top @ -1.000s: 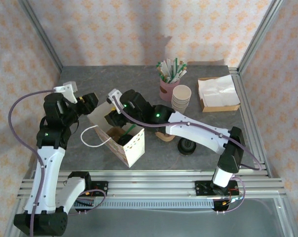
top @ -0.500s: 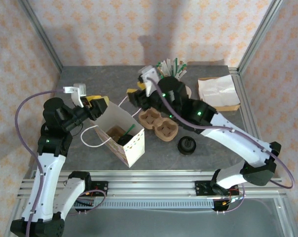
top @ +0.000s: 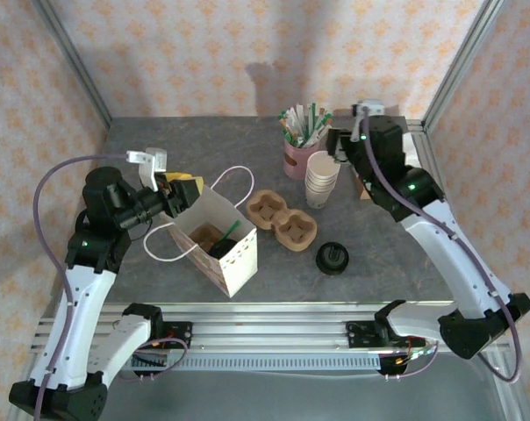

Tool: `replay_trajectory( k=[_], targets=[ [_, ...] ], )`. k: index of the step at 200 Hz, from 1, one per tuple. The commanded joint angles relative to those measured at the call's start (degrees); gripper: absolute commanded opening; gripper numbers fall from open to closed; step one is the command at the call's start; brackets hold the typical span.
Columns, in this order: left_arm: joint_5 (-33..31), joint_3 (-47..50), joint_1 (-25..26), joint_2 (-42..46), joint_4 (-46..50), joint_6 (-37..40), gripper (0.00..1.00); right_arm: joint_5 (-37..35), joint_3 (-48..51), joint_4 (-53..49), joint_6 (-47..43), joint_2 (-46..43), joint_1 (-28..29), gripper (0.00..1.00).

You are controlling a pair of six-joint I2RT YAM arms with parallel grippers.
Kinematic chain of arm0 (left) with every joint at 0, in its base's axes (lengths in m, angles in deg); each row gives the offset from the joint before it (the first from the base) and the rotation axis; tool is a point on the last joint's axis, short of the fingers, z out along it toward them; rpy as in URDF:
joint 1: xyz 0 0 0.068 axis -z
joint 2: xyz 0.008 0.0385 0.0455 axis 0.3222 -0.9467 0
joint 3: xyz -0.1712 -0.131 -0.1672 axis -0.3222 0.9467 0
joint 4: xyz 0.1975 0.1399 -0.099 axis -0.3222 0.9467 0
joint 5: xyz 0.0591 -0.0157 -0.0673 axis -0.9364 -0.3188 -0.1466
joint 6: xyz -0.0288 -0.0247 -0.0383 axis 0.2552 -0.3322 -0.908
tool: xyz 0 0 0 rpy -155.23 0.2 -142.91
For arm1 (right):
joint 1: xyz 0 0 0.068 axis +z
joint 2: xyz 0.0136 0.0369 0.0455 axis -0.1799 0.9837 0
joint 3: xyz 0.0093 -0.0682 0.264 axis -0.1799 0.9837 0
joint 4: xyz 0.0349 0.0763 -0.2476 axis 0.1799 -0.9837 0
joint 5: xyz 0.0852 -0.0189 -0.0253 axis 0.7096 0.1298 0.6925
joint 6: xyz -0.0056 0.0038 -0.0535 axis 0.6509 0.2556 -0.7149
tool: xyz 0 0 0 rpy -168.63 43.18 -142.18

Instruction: Pack the takeout coffee

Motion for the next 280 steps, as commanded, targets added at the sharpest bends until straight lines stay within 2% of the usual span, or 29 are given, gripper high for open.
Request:
replay_trajectory(
  k=[1,18,38,75,106,139,161,197,222,280],
  targets=[
    [0.97,-4.43,0.87,0.03,7.63,3.59,0.49,3.77,2.68,-3.91,5.79,-1.46,-5.69,0.51],
    [-1.74,-6.13,1.06,0.11,13.46,5.45,0.50,5.22,3.70,-5.55,7.75,-1.46,-9.82,0.51],
    [0.30,-8.85,1.08,-0.25,18.09,7.04,0.52,4.97,4.50,-6.87,8.47,-1.46,-12.99,0.51],
    [2.45,-13.82,1.12,-1.60,20.12,10.24,0.54,-4.00,6.16,-8.29,11.72,0.42,-17.48,0.56],
    [3.49,-12.53,1.09,-2.64,18.67,13.08,0.53,1.31,7.01,-6.59,12.92,1.26,-22.52,0.55],
    [5.45,-7.56,0.92,-0.88,12.43,9.11,0.51,6.31,5.84,-5.58,12.32,3.85,-23.86,0.54],
    [1.95,-8.27,0.86,-0.85,14.03,9.81,0.51,8.60,4.81,-4.71,12.58,6.59,-23.86,0.52],
    [1.80,-7.58,0.92,-1.10,13.08,8.29,0.52,14.78,5.23,-0.83,13.59,10.49,-26.87,0.46],
    [0.81,-7.38,0.90,-1.60,12.85,7.68,0.52,11.30,2.62,-1.62,12.56,14.79,-27.54,0.46],
    [1.07,-7.37,0.78,-2.08,12.57,6.31,0.53,9.05,-6.28,-3.07,8.22,25.53,-28.08,0.46]
  ],
)
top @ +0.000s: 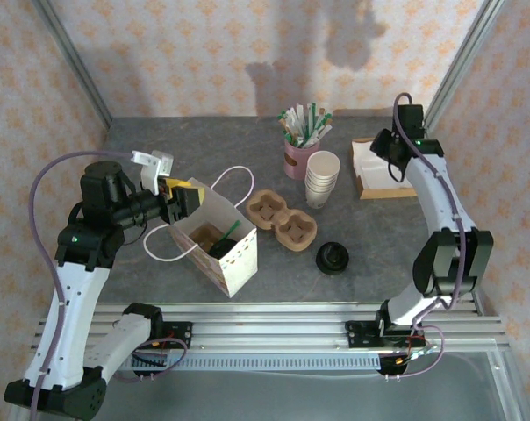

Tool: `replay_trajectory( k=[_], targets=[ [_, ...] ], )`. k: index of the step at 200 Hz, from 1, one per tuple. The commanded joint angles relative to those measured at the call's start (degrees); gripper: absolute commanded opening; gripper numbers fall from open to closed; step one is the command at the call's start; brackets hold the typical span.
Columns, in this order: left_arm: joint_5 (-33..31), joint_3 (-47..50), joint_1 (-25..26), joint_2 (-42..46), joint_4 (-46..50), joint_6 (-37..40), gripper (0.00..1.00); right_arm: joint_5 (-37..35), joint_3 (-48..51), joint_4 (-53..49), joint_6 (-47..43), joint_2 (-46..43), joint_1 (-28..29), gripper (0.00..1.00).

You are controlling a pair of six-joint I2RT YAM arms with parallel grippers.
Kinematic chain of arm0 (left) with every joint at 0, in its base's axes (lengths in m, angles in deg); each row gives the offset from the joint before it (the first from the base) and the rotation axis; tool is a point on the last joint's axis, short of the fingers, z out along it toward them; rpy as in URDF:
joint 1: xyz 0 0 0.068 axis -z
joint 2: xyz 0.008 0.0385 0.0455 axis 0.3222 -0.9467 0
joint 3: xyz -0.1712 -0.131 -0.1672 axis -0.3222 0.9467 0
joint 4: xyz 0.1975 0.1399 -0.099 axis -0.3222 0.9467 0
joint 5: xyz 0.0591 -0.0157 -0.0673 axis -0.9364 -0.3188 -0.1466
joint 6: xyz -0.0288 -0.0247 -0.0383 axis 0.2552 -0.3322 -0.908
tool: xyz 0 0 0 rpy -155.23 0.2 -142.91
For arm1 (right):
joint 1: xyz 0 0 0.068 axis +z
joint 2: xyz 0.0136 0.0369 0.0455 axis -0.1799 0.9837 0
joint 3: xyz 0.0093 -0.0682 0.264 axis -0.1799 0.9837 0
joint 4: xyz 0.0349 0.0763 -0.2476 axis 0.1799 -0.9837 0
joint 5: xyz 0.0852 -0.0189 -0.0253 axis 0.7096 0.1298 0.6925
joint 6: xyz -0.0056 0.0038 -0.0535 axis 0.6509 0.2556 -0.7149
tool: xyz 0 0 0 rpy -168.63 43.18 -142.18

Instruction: Pack the takeout coffee

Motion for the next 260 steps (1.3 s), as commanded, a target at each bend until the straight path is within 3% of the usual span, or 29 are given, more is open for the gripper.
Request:
replay_trajectory(
  k=[1,86,125,260],
  targets=[
    [-0.20,0.28,0.14,0.01,-2.24,-1.35,0.53,-2.34,-4.69,-0.44,-2.75,3.25,-0.49,0.46],
    [0.68,0.98,-0.98,0.75,-3.60,-1.69,0.53,-3.28,-17.32,-5.53,-6.40,14.70,-1.06,0.45],
    [-1.73,1.14,-1.39,0.73,-3.39,-2.07,0.53,-3.08,-22.89,-9.13,-8.72,20.81,-1.88,0.45],
    [-3.46,1.75,-2.19,0.45,-3.40,-2.88,0.54,-1.04,-25.32,-8.77,-12.06,29.03,-3.31,0.49]
  ],
)
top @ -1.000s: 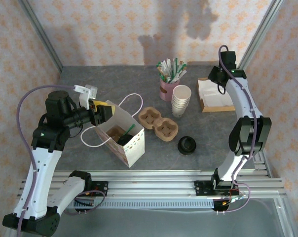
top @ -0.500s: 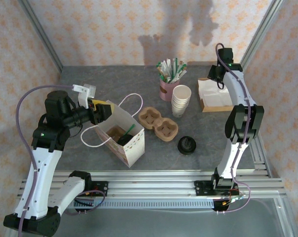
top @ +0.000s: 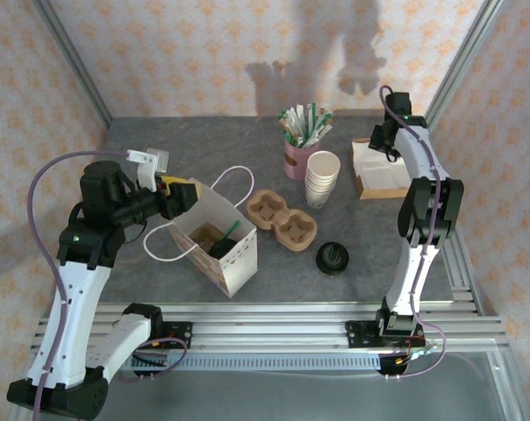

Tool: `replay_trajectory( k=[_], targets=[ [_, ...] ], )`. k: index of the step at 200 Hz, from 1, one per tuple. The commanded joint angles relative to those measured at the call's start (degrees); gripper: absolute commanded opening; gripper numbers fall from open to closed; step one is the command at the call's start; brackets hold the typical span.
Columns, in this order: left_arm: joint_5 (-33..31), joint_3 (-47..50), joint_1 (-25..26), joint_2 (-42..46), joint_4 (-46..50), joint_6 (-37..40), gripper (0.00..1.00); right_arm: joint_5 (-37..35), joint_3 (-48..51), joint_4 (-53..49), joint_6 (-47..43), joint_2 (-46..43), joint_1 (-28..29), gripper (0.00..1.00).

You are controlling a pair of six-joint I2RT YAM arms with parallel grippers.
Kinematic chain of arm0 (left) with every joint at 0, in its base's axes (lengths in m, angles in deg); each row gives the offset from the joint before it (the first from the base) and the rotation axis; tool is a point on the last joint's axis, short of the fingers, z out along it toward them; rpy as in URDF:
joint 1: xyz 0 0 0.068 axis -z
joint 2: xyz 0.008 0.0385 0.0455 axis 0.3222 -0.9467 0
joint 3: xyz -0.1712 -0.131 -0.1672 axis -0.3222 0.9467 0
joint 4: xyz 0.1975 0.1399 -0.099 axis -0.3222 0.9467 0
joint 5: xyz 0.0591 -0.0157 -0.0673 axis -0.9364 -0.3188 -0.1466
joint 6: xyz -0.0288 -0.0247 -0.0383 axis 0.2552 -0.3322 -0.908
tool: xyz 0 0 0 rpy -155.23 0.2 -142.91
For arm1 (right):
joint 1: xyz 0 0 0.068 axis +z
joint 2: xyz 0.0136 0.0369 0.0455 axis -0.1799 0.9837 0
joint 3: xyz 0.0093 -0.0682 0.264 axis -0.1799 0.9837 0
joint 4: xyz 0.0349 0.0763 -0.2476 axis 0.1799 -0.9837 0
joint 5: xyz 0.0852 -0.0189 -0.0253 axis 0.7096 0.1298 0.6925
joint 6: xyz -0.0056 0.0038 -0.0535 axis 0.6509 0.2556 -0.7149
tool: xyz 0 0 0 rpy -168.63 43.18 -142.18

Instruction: Pack the takeout coffee

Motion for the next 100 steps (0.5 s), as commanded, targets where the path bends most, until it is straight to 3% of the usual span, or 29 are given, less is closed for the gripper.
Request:
replay_trajectory(
  k=[1,100],
  targets=[
    [-0.44,0.51,-0.86,0.39,-1.21,-0.59,0.54,0.09,-2.54,-1.14,-0.91,1.87,-0.42,0.49],
    [-0.07,0.61,-1.82,-0.43,-0.98,-0.76,0.54,-0.04,-6.77,-5.04,0.21,8.47,-3.53,0.52]
  ],
)
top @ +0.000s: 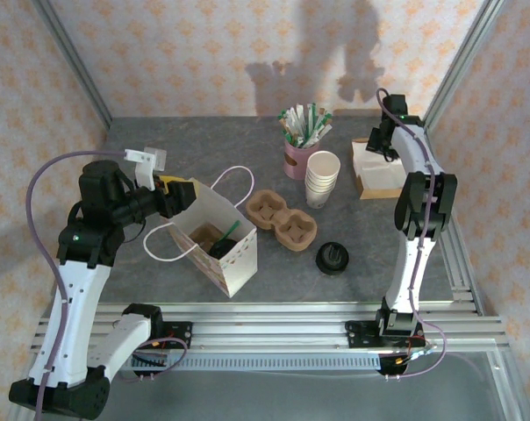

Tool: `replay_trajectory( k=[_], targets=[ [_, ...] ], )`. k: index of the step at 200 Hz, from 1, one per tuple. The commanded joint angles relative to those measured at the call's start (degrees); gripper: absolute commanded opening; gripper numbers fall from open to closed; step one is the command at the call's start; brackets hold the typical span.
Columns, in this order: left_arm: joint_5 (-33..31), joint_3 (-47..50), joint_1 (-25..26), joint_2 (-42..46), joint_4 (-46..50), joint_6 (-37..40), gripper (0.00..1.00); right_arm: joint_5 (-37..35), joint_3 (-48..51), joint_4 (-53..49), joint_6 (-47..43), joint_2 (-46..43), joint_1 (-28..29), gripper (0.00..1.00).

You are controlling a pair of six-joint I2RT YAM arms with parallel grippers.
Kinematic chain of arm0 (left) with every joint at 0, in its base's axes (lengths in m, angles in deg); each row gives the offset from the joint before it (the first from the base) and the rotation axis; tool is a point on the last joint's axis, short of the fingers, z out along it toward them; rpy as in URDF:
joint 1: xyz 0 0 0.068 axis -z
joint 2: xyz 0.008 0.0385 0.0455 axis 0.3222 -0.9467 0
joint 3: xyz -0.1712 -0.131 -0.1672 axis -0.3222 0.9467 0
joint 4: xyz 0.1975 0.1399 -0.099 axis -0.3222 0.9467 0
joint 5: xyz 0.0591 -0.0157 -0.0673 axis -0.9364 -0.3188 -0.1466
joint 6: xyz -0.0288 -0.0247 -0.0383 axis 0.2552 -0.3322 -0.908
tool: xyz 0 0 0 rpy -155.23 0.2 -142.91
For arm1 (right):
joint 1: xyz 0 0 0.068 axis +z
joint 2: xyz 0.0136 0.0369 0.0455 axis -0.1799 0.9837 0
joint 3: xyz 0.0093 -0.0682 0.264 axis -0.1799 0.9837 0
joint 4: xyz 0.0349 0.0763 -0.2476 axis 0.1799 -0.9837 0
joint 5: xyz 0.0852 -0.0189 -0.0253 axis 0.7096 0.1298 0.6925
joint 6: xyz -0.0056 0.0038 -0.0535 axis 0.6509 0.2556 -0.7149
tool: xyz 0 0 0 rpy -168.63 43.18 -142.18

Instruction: Pack the takeout coffee

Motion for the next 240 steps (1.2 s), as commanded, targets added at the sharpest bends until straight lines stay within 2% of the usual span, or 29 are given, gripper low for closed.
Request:
replay_trajectory(
  k=[1,26,57,113,173,207,240],
  targets=[
    [-0.14,0.56,-0.67,-0.05,-0.90,-0.24,0.54,-0.09,-2.28,-3.57,1.10,2.31,-2.97,0.52],
    [0.03,0.61,-0.93,-0.06,-1.15,-0.47,0.55,1.49,-2.24,-4.85,1.54,3.21,-4.99,0.54],
    [0.29,0.69,-1.18,-0.06,-1.37,-0.73,0.55,0.20,-1.21,-5.17,-0.11,3.36,-4.99,0.54],
    [0.19,0.83,-1.25,-0.23,-1.29,-0.46,0.55,3.99,-1.26,-4.00,0.68,4.31,-5.02,0.53],
    [0.11,0.87,-1.34,-0.30,-1.31,-0.64,0.55,3.19,-1.80,-5.11,0.28,6.33,-5.01,0.52],
    [0.14,0.96,-1.39,-0.23,-1.30,-0.59,0.55,3.00,-2.45,-5.45,0.21,7.29,-4.96,0.44],
    [0.05,0.96,-1.38,-0.14,-1.40,-0.69,0.55,2.55,-2.36,-5.59,-0.21,7.49,-5.00,0.29]
  ],
)
